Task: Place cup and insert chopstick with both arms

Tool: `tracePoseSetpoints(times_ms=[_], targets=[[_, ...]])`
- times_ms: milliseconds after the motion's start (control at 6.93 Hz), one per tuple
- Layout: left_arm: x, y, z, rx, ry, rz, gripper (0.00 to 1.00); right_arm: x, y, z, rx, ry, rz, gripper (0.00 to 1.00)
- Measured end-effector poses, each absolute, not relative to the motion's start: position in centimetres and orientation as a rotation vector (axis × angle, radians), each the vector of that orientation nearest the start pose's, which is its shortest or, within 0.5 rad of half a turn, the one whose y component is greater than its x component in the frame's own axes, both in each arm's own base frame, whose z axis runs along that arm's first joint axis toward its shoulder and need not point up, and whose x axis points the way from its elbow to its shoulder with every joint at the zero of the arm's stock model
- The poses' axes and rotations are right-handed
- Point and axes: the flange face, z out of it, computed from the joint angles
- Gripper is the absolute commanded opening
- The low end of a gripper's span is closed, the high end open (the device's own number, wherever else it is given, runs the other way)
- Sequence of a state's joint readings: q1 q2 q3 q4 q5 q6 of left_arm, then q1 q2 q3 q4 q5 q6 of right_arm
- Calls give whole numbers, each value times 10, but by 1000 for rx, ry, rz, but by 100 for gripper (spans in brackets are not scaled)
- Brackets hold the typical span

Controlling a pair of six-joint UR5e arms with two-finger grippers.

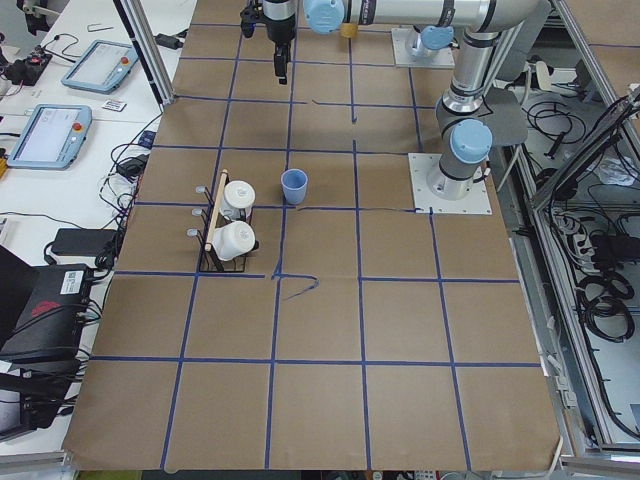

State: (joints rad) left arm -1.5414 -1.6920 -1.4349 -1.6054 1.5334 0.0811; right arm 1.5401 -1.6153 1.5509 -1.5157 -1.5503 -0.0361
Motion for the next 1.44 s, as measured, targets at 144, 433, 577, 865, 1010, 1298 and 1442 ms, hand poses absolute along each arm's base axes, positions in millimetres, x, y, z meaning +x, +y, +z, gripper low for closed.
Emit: tracePoseSetpoints(times_ms=[144, 433, 577, 865, 1010, 1298, 1442], targets=[[-121, -545, 489, 83, 3179, 23, 100, 121, -477, 514, -9, 3121, -15, 100], [-121, -542, 494, 87, 3175, 9, 100, 121, -477, 514, -9, 3122, -15, 100], [-120, -540, 495, 88, 3175, 7, 100, 121, -477, 514, -9, 3122, -15, 100], [-120, -535, 497, 102, 3175, 0, 100, 121, -477, 514, -9, 3122, -16, 100], [-119, -534, 496, 107, 3171, 2, 100, 121, -477, 514, -8, 3121, -15, 100], [-116, -531, 484, 106, 3167, 39, 100, 121, -477, 514, -7, 3120, -15, 100], [-114, -531, 475, 101, 3167, 43, 100, 121, -477, 514, -7, 3120, -15, 100]])
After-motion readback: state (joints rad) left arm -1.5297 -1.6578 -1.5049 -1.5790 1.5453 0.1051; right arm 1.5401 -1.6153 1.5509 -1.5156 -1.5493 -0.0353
